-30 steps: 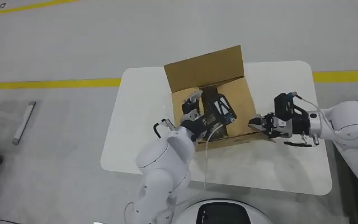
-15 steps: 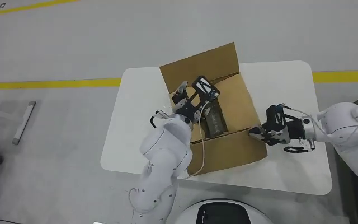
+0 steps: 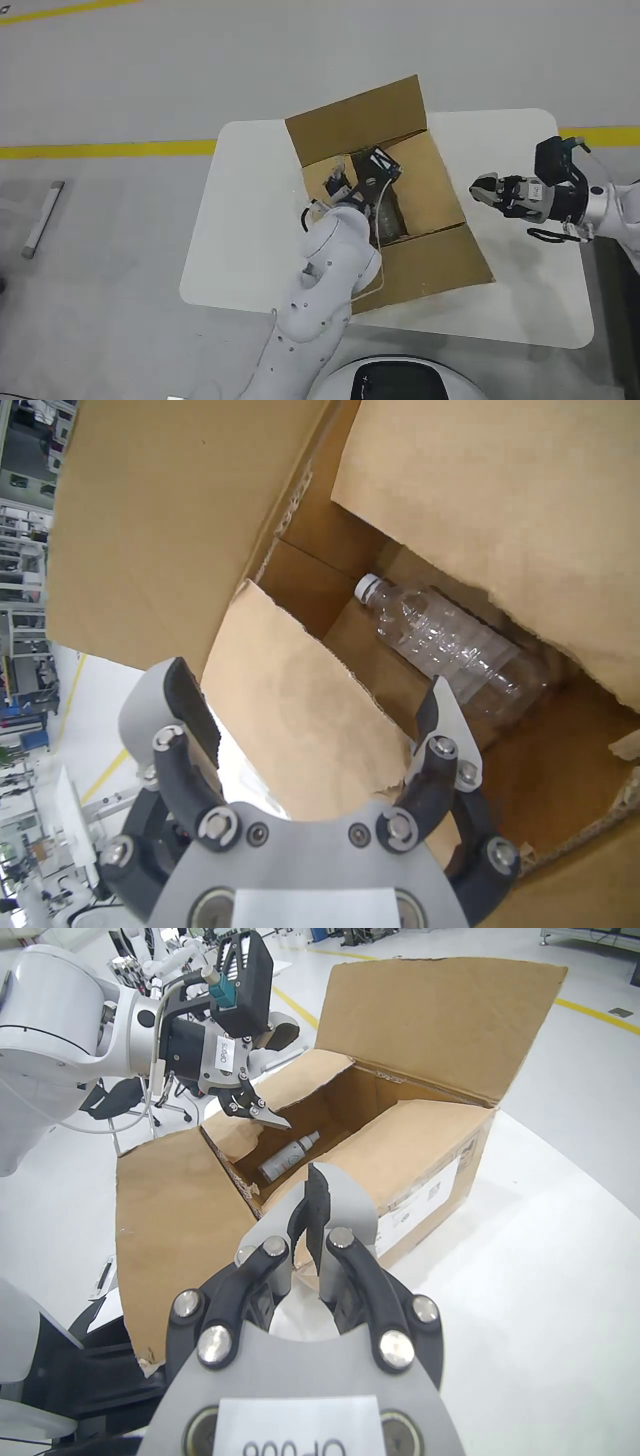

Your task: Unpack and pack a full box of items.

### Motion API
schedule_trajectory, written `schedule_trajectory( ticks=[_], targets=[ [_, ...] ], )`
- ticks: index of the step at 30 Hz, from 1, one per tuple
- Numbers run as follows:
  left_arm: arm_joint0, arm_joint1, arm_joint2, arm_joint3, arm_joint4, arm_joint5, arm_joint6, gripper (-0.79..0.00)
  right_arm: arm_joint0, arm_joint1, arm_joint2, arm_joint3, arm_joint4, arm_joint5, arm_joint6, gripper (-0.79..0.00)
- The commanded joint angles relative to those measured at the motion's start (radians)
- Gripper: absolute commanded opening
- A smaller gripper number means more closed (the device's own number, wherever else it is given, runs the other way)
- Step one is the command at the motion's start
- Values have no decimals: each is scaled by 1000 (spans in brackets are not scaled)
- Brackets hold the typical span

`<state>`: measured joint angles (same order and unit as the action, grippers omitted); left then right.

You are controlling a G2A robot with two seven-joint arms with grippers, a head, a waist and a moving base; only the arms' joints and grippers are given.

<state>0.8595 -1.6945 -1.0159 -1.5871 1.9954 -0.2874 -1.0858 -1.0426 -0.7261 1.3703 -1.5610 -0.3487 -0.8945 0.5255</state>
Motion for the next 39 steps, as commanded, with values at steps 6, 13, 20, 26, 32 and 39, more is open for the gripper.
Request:
schedule_trajectory(
  ticks=[6,13,20,26,32,39],
  targets=[
    [-17,-1,39,45,146,3,-27,-265,1,-6,-13,-9,-27,35,-14,-785],
    [18,8,20,-20,262,-16,-44,0,40,-20,-64,-23,-57,68,-21,-785],
    [73,15,-25,-187,322,-14,-60,0,108,-42,-147,-10,-76,82,-21,-785],
    [105,25,-96,-257,402,-47,-64,0,175,-66,-229,0,-124,142,11,-785],
    [119,35,-191,-272,473,-45,-54,0,207,-84,-283,21,-135,159,17,-785],
    [131,36,-258,-218,459,-19,-40,0,223,-99,-300,69,-119,188,-25,-785]
  ],
)
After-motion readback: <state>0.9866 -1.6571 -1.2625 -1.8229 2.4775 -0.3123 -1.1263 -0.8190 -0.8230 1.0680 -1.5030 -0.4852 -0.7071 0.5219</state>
